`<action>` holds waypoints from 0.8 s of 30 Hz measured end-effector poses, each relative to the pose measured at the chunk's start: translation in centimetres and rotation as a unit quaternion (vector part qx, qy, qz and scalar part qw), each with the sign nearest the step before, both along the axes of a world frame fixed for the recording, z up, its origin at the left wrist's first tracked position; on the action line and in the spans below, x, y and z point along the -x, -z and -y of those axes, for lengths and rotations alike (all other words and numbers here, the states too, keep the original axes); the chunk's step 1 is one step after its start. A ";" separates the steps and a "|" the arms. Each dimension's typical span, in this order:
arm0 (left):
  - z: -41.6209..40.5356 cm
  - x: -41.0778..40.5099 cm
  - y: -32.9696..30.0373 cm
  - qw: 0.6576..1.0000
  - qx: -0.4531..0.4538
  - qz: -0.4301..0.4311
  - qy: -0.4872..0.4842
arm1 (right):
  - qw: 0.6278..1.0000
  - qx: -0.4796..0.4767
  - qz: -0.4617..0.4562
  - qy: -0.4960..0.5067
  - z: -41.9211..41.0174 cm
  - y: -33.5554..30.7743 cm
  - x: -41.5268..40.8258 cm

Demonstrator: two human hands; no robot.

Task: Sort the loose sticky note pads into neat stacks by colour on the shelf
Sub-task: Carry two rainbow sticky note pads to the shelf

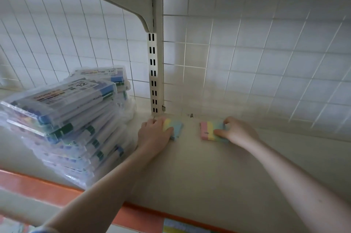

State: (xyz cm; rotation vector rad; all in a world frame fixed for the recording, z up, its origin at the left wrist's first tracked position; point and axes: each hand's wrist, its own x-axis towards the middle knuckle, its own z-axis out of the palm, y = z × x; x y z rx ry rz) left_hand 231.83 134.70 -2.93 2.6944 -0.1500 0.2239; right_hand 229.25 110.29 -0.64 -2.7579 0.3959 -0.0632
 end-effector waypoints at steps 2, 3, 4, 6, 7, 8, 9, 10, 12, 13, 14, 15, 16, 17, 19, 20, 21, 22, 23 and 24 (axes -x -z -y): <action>0.1 0.2 0.0 1.000 -0.021 -0.011 0.006 | 0.999 -0.001 0.017 -0.045 0.6 0.4 -0.1; 0.0 0.2 0.0 0.999 -0.027 -0.019 0.008 | 0.997 -0.013 0.021 -0.070 1.0 0.5 -0.1; 0.0 0.3 0.0 0.999 -0.031 -0.023 0.010 | 0.995 -0.029 0.027 -0.097 1.2 0.7 -0.2; -0.1 0.4 0.0 0.999 -0.042 -0.024 0.010 | 0.989 -0.063 0.020 -0.135 1.6 1.0 -0.2; -0.1 0.4 0.0 0.999 -0.044 -0.023 0.008 | 0.987 -0.072 0.012 -0.145 1.6 1.1 -0.1; 0.0 0.3 0.0 0.999 -0.045 -0.020 0.006 | 0.985 -0.075 0.013 -0.152 1.6 1.2 0.0; 0.1 0.2 0.0 0.999 -0.043 -0.018 0.003 | 0.985 -0.075 0.016 -0.153 1.5 1.2 0.0; 0.3 0.1 0.0 0.999 -0.039 -0.017 0.001 | 0.985 -0.074 0.023 -0.155 1.5 1.3 0.0; 0.7 -0.2 0.0 0.999 -0.036 -0.018 -0.002 | 0.985 -0.068 0.031 -0.159 1.5 1.2 0.0; 0.8 -0.4 0.0 0.999 -0.036 -0.019 -0.003 | 0.984 -0.065 0.032 -0.160 1.5 1.2 0.0; 1.0 -0.6 0.1 0.999 -0.035 -0.019 -0.003 | 0.984 -0.063 0.034 -0.160 1.6 1.3 0.0; 1.2 -0.8 0.1 0.999 -0.032 -0.021 -0.004 | 0.985 -0.060 0.036 -0.159 1.7 1.3 0.0; 1.4 -0.9 0.1 0.999 -0.029 -0.023 -0.004 | 0.985 -0.058 0.040 -0.158 1.9 1.4 0.0; 1.6 -1.0 0.1 0.999 -0.025 -0.025 -0.005 | 0.985 -0.057 0.042 -0.156 2.1 1.5 0.1; 2.1 -1.2 0.3 0.999 -0.019 -0.026 -0.009 | 0.985 -0.063 0.048 -0.150 2.7 1.6 0.3; 2.4 -1.2 0.4 0.999 -0.018 -0.023 -0.012 | 0.985 -0.066 0.053 -0.148 3.0 1.7 0.4; 2.7 -1.2 0.5 0.999 -0.019 -0.019 -0.017 | 0.985 -0.068 0.056 -0.146 3.3 1.7 0.5; 2.9 -1.2 0.6 0.999 -0.020 -0.016 -0.023 | 0.985 -0.069 0.060 -0.145 3.5 1.8 0.6; 3.1 -1.2 0.7 0.999 -0.021 -0.012 -0.028 | 0.985 -0.069 0.061 -0.145 3.7 1.9 0.7; 3.1 -1.3 0.8 0.999 -0.020 -0.009 -0.032 | 0.985 -0.069 0.063 -0.145 3.7 1.9 0.7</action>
